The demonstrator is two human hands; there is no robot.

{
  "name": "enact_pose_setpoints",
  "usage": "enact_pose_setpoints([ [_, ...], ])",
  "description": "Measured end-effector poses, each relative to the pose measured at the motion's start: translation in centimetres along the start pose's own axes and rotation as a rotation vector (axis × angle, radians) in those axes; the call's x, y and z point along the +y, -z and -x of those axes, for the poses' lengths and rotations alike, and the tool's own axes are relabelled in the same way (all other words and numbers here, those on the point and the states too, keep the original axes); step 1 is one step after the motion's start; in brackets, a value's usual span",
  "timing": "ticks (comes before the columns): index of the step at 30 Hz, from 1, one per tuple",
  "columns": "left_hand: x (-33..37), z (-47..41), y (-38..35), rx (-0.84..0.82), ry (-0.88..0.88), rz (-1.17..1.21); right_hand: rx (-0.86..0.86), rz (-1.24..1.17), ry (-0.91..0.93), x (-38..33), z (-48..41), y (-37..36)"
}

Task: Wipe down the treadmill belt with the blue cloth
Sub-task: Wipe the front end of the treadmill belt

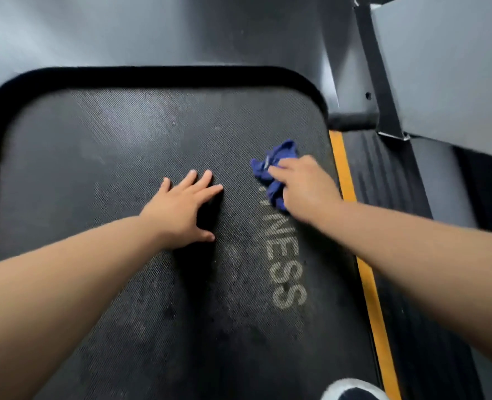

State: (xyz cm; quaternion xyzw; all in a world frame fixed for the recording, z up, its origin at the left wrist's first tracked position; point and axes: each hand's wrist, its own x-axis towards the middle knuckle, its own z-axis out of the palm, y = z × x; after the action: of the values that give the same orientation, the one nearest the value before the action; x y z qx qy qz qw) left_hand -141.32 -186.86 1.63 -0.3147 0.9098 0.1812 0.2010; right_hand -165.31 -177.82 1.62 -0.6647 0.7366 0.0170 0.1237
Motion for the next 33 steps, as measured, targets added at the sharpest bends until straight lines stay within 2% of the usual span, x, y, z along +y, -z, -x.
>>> enact_pose_setpoints([
  [3, 0.3, -0.2, 0.7, -0.102, 0.008, -0.001, -0.102, -0.135, 0.169, -2.5, 3.6, -0.6],
  [5, 1.2, -0.1, 1.4, -0.076, 0.029, 0.031, -0.097, -0.228, 0.195, -3.0, 5.2, -0.4],
  [9, 4.3, 0.4, 1.2, 0.361, 0.102, 0.267, 0.032, -0.498, 0.009, 0.1, 7.2, 2.4],
  [11, 6.9, 0.5, -0.1, 0.414, -0.030, 0.218, 0.100, -0.448, -0.086, 2.6, 8.6, 2.9],
  [13, 9.5, -0.3, -1.8, 0.368, -0.198, 0.039, 0.104, -0.313, -0.138, 4.1, 9.1, 2.1],
  [15, 11.0, -1.3, -3.0, 0.331, -0.276, -0.071, 0.054, -0.189, -0.094, 4.3, 8.8, 0.8],
  [19, 9.1, -3.3, -2.5, 0.432, -0.345, -0.145, -0.048, -0.083, 0.018, 3.7, 7.2, -0.8],
  [21, 6.8, -4.3, -1.2, 0.463, -0.229, -0.104, -0.058, -0.095, -0.001, 3.5, 6.9, -1.0],
  [24, 4.7, -6.0, 0.5, 0.514, 0.134, 0.090, -0.094, -0.087, -0.039, 3.8, 6.9, -1.1],
  [25, 4.9, -6.2, 0.5, 0.539, 0.205, 0.146, -0.111, -0.070, -0.028, 3.8, 6.9, -1.2],
  [26, 5.5, -6.1, 0.3, 0.569, 0.206, 0.175, -0.119, -0.056, -0.010, 3.8, 6.9, -1.1],
  [27, 6.3, -5.9, -0.3, 0.585, 0.130, 0.176, -0.124, -0.041, 0.003, 3.8, 6.9, -1.1],
  [30, 8.6, -3.7, -3.1, 0.519, -0.328, 0.072, -0.101, 0.047, 0.040, 4.2, 6.8, -1.3],
  [32, 8.0, -3.3, -3.3, 0.510, -0.447, 0.055, -0.082, 0.143, 0.043, 4.3, 6.8, -1.5],
  [33, 7.6, -3.9, -2.7, 0.515, -0.428, 0.087, -0.075, 0.163, 0.033, 4.3, 6.8, -1.6],
])
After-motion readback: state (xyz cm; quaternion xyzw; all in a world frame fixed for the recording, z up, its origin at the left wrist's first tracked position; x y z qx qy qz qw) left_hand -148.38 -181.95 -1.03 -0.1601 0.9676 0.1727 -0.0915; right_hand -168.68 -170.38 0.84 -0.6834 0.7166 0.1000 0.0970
